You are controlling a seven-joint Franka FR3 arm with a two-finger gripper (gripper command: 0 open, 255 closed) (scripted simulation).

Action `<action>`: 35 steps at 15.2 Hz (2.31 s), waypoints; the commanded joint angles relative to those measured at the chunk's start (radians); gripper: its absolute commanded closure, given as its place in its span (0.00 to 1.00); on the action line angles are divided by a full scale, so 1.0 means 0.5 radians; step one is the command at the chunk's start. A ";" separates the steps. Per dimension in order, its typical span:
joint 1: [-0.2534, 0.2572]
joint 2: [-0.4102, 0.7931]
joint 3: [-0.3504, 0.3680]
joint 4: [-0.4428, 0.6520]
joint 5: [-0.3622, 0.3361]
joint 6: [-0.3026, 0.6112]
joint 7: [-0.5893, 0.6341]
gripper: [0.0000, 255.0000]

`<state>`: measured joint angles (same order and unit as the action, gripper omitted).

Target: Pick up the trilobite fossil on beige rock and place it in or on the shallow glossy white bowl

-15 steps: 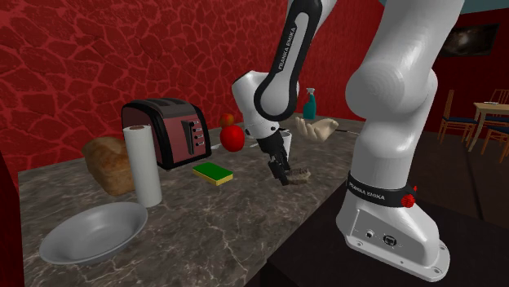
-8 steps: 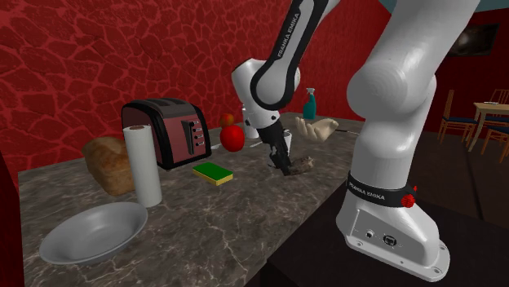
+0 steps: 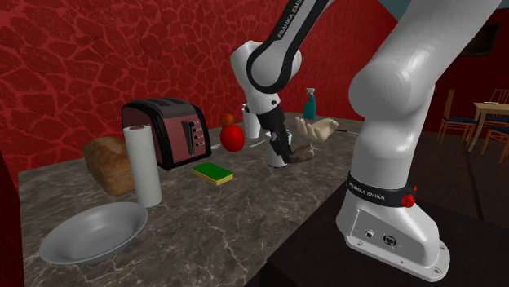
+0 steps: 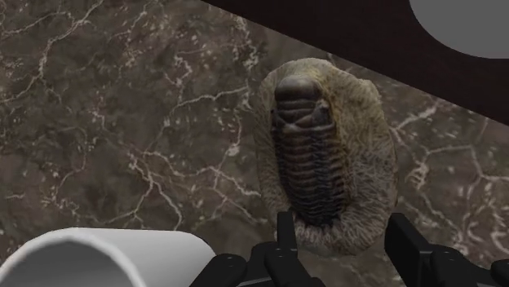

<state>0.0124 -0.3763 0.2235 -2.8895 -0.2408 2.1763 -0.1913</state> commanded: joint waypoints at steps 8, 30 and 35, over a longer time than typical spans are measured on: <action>0.045 -0.260 -0.035 0.080 0.078 -0.323 -0.125 1.00; 0.476 0.964 0.602 1.365 0.250 -0.619 0.925 1.00; 0.615 1.313 0.642 1.789 0.149 -0.760 1.146 1.00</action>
<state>0.3058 0.2515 0.5406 -2.0417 -0.1597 1.8194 0.3624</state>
